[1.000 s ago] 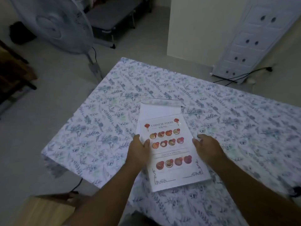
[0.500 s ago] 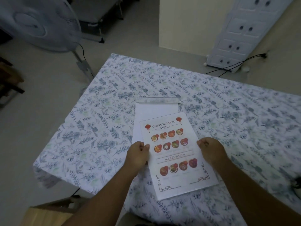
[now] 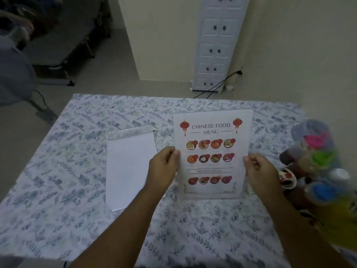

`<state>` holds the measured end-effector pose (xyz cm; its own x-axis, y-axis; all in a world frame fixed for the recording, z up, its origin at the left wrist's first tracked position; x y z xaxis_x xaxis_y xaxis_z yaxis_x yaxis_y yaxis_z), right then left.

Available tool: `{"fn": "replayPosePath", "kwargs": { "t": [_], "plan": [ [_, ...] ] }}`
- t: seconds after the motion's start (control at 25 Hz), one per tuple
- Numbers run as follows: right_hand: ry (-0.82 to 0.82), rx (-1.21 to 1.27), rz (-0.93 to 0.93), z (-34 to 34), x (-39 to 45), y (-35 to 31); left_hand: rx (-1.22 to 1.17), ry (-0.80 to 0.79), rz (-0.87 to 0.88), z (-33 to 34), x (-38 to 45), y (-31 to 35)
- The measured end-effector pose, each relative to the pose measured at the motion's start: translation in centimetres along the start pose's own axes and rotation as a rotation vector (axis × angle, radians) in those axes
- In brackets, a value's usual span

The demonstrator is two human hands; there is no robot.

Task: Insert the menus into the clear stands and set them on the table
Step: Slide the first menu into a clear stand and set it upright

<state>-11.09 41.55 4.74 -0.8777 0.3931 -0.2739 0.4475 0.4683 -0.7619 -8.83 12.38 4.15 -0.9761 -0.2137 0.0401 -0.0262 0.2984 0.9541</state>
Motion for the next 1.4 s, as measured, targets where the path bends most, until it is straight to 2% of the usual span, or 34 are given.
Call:
{"fn": "replayPosePath", "kwargs": {
  "t": [0.28, 0.4, 0.96, 1.16, 1.28, 1.4],
  "plan": [
    [0.086, 0.148, -0.029, -1.9, -0.2, 3.7, 0.049, -0.018, 0.158, 3.6, -1.6, 0.2],
    [0.060, 0.181, -0.039, -1.8, -0.6, 4.6, 0.080, 0.003, 0.193, 3.8, -2.3, 0.1],
    [0.052, 0.166, -0.030, -1.9, -1.0, 5.0, 0.075, 0.054, 0.184, 4.5, -3.4, 0.5],
    [0.088, 0.193, -0.094, -2.7, -4.6, 5.2, 0.133, 0.040, 0.184, 4.0, -4.3, 1.3],
    [0.116, -0.037, -0.255, -1.0, -7.5, 5.3, 0.260, 0.028, 0.189, 2.7, -6.1, 0.8],
    [-0.045, -0.233, -0.500, 2.9, -9.8, 3.4, 0.419, 0.019, 0.184, 0.7, -7.8, -0.4]
  ]
}}
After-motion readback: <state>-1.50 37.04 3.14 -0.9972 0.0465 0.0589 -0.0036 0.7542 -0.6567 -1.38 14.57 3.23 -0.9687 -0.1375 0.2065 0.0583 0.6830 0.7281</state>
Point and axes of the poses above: each hand's wrist, its own x-axis towards the middle knuckle, its own z-axis out of the palm, y = z × x, the point moved 2 cm from there along x, towards the middle knuckle, and after that the axes turned 13 degrees about z, right-handed, at the moved point
